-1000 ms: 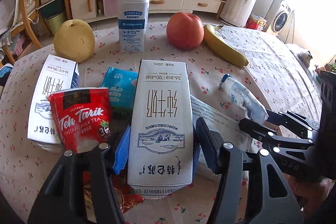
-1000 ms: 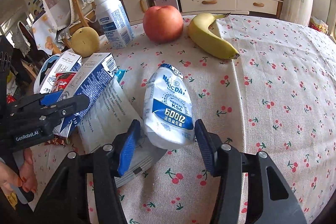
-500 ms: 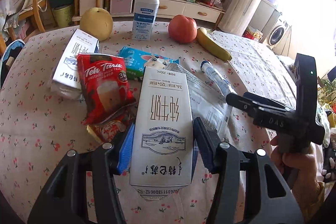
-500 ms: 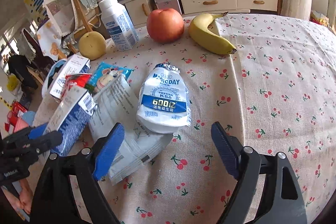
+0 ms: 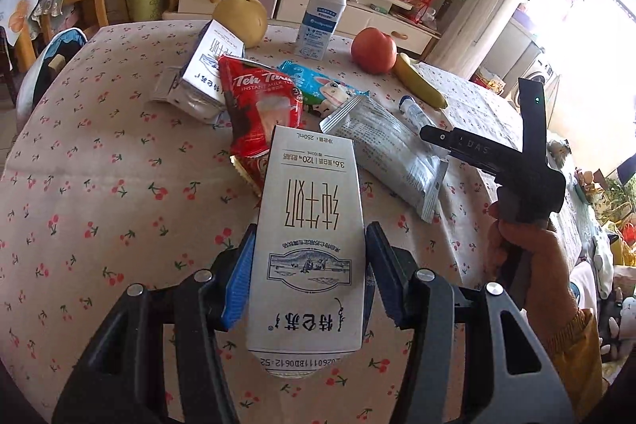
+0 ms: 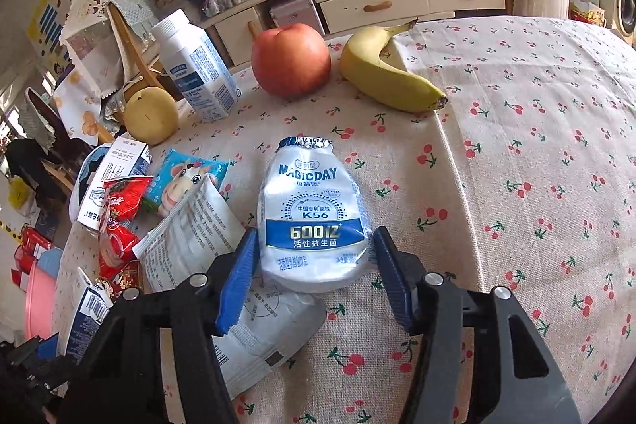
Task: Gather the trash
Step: 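Lift the carton and yogurt bottle with both grippers toward the pink bin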
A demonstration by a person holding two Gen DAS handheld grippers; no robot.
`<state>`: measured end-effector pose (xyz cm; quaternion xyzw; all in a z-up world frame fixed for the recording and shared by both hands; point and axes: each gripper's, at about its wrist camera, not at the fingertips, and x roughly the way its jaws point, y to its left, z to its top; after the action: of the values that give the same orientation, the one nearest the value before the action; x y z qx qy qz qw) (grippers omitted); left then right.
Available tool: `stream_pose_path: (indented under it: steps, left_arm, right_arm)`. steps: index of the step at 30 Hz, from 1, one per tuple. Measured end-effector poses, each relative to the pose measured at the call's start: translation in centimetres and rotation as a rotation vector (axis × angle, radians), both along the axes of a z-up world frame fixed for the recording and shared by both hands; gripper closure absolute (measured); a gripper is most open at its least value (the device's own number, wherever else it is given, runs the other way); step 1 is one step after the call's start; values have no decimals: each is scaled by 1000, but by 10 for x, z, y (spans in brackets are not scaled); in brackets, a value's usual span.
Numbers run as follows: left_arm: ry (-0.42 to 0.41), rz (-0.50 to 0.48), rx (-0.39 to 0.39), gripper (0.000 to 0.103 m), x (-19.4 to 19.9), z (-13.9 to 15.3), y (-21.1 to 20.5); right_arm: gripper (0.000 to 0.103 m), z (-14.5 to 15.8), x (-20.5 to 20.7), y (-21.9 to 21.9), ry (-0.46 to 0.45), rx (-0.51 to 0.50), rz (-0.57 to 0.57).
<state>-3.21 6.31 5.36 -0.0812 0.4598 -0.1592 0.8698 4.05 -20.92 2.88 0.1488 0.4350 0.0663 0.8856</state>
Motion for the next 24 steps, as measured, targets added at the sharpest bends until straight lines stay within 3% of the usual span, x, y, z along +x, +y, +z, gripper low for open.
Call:
stream_pose_path:
  steps: [15, 24]
  left_arm:
    - [-50, 115, -81, 48, -20, -2, 67]
    - [-91, 198, -98, 48, -18, 3, 110]
  right_arm:
    - [45, 40, -45, 26, -164, -20, 6]
    - [45, 55, -67, 74, -183, -2, 87]
